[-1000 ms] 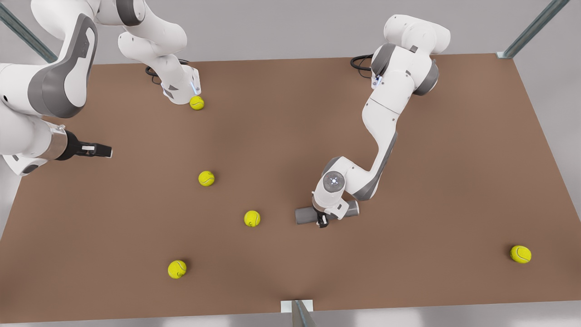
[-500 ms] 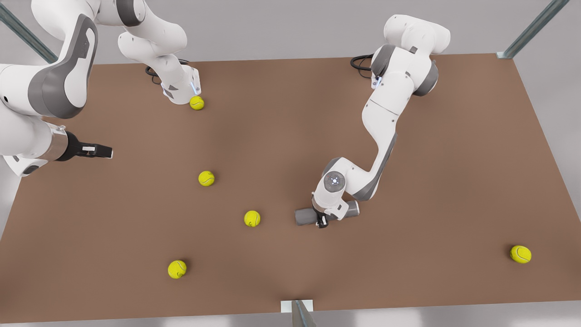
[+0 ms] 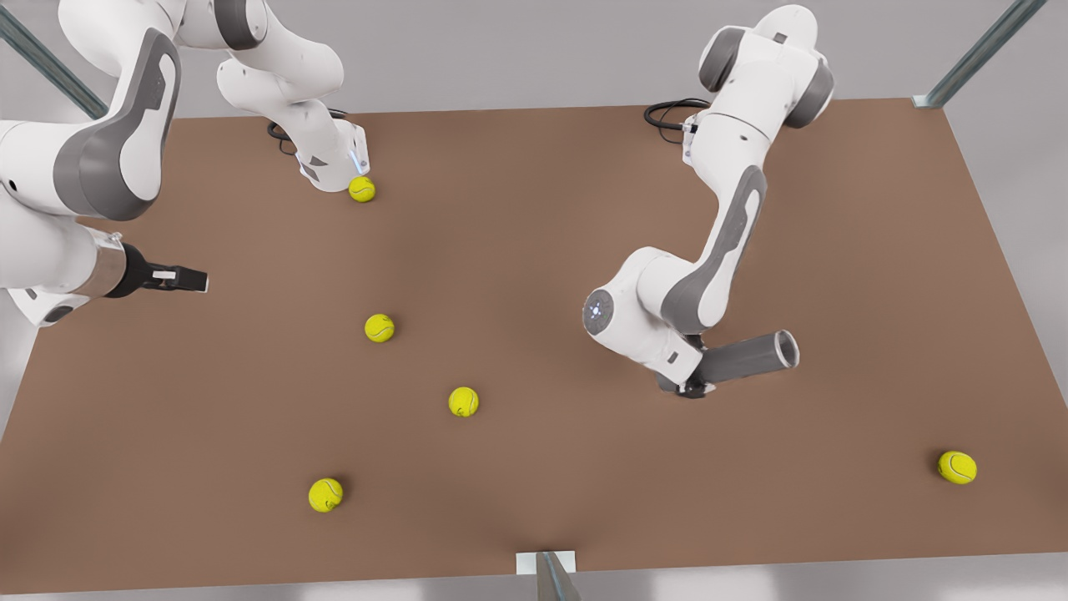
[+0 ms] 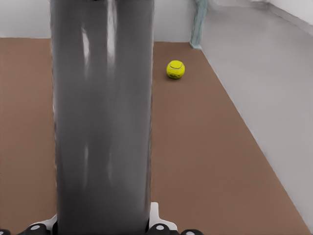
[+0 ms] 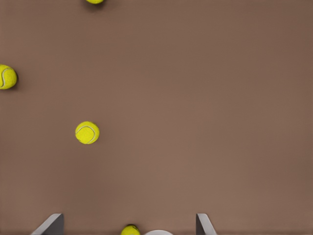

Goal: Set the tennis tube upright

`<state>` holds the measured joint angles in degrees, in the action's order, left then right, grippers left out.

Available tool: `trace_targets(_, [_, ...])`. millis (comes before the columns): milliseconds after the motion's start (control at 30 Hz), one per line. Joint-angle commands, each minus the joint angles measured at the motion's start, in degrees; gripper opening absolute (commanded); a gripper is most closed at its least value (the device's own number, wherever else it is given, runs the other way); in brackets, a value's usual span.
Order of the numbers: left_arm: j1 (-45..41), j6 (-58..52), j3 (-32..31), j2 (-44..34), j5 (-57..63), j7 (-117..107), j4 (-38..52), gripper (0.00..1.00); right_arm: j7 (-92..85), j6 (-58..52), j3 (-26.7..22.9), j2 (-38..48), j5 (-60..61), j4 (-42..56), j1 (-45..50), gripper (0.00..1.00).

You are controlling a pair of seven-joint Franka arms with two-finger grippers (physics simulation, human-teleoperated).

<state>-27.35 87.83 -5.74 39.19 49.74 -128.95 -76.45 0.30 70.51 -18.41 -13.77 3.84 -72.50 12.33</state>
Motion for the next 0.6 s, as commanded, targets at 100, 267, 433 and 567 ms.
trace_targets(100, [-0.25,-33.07,1.08,1.06,16.09,-3.32,-2.47,0.74,-0.65,0.06,-0.05,-0.03,0.11,-0.01,-0.02,1.00])
trace_targets(267, [0.19,-31.58,1.25,10.20,17.23,-8.42,0.42,0.74,-0.56,2.79,0.04,1.99,-0.68,-0.71,-0.20,1.00])
trace_targets(433, [0.80,-27.01,1.17,13.89,15.74,-11.85,1.30,0.74,-0.65,2.79,0.04,2.00,-0.68,-0.80,-0.29,1.00])
trace_targets(567, [0.80,-26.31,1.16,16.71,15.39,-12.03,1.30,0.74,-0.65,2.44,0.04,1.56,-0.68,-0.45,-0.29,1.00])
